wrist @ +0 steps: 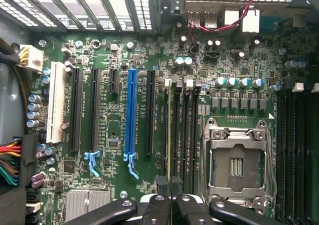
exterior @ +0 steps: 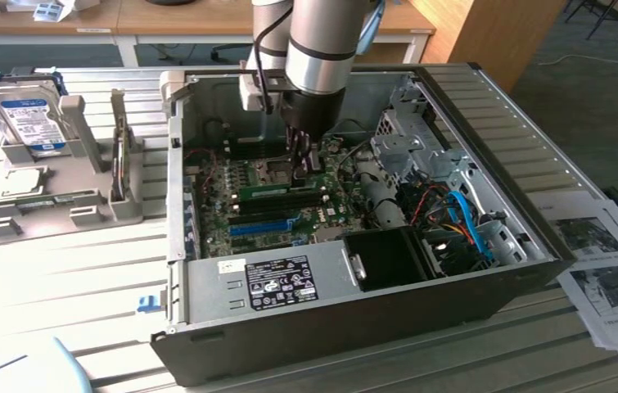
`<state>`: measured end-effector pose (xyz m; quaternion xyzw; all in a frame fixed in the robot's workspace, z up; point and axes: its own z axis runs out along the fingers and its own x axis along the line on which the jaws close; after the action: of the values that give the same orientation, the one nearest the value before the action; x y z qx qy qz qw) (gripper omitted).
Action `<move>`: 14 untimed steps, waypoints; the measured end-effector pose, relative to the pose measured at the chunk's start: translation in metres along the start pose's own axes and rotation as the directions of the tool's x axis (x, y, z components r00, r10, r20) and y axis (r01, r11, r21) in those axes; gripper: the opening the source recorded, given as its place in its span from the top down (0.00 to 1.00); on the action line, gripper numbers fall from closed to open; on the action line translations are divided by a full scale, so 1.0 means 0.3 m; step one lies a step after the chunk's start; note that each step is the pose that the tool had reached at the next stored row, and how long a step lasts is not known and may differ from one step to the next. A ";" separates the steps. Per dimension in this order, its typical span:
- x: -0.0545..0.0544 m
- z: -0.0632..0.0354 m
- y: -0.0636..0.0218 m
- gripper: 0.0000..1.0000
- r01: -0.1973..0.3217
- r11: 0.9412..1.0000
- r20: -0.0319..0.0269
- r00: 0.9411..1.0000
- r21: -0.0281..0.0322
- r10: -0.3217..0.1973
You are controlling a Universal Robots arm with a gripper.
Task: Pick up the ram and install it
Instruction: 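Insert the ram into the slot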
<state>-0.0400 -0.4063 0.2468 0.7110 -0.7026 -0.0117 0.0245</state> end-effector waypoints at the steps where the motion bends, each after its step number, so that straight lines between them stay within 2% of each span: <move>1: 0.000 0.001 0.000 0.89 0.000 1.000 0.000 1.000 0.000 0.000; 14: 0.000 0.001 -0.001 0.89 -0.010 1.000 0.001 1.000 0.000 0.010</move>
<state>-0.0397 -0.4063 0.2464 0.7074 -0.7062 -0.0118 0.0244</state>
